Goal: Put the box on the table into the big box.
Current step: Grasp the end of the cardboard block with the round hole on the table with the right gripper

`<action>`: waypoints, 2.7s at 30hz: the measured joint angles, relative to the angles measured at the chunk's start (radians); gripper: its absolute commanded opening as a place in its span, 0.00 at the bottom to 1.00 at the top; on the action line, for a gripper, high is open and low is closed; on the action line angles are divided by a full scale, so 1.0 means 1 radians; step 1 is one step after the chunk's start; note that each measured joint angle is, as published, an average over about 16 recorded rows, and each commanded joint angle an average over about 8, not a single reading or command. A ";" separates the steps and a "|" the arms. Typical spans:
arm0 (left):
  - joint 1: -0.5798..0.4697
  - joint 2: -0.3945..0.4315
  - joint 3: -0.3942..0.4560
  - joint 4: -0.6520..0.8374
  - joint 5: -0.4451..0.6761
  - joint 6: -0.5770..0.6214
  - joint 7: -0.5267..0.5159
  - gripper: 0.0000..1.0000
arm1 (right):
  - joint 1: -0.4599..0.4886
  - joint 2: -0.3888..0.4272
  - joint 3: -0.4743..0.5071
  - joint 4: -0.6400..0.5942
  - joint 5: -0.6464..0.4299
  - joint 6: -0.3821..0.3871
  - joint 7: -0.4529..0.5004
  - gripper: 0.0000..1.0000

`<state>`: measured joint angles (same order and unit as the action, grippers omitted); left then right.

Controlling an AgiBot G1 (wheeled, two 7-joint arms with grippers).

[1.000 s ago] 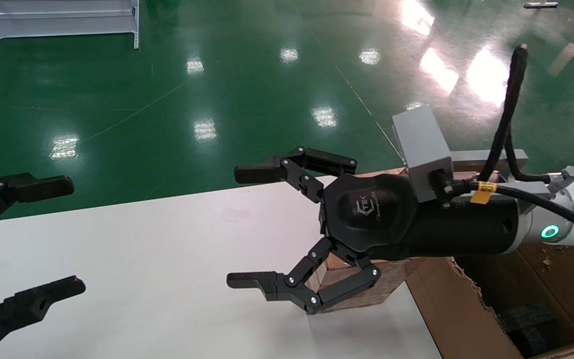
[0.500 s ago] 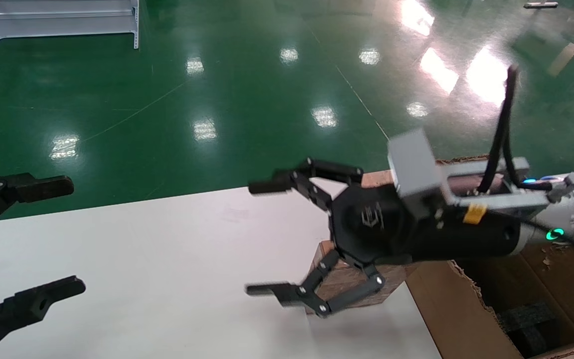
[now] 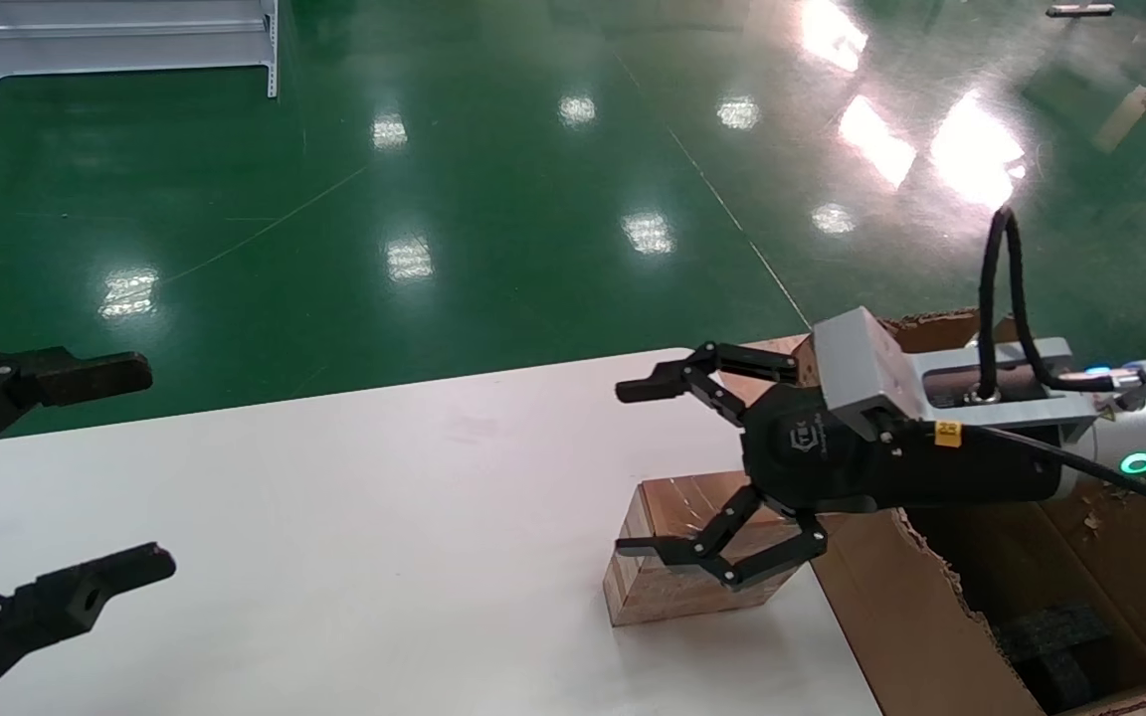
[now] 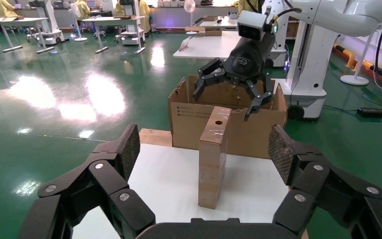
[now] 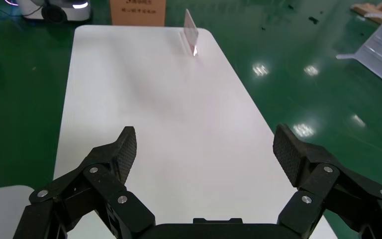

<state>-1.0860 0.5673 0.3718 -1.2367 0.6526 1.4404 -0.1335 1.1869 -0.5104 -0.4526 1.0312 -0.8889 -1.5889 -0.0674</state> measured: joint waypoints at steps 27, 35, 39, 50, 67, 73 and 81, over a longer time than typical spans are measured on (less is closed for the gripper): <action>0.000 0.000 0.000 0.000 0.000 0.000 0.000 0.00 | 0.170 -0.057 -0.260 -0.464 -0.070 0.002 -0.278 1.00; 0.000 0.000 0.000 0.000 0.000 0.000 0.000 0.00 | 0.211 -0.060 -0.327 -0.518 -0.070 -0.001 -0.295 1.00; 0.000 0.000 0.000 0.000 0.000 0.000 0.000 0.00 | 0.220 -0.054 -0.359 -0.522 -0.057 -0.003 -0.295 1.00; 0.000 0.000 0.000 0.000 0.000 0.000 0.000 0.00 | 0.219 -0.045 -0.437 -0.476 0.043 -0.006 -0.272 1.00; 0.000 0.000 0.000 0.000 0.000 0.000 0.000 0.00 | 0.233 -0.005 -0.554 -0.438 0.169 -0.004 -0.280 1.00; 0.000 0.000 0.000 0.000 0.000 0.000 0.000 0.00 | 0.236 0.017 -0.593 -0.454 0.192 -0.003 -0.297 1.00; 0.000 0.000 0.000 0.000 0.000 0.000 0.000 0.00 | 0.247 0.021 -0.640 -0.490 0.207 0.000 -0.323 1.00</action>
<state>-1.0860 0.5673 0.3719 -1.2367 0.6525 1.4404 -0.1335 1.4338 -0.4899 -1.0923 0.5414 -0.6821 -1.5893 -0.3904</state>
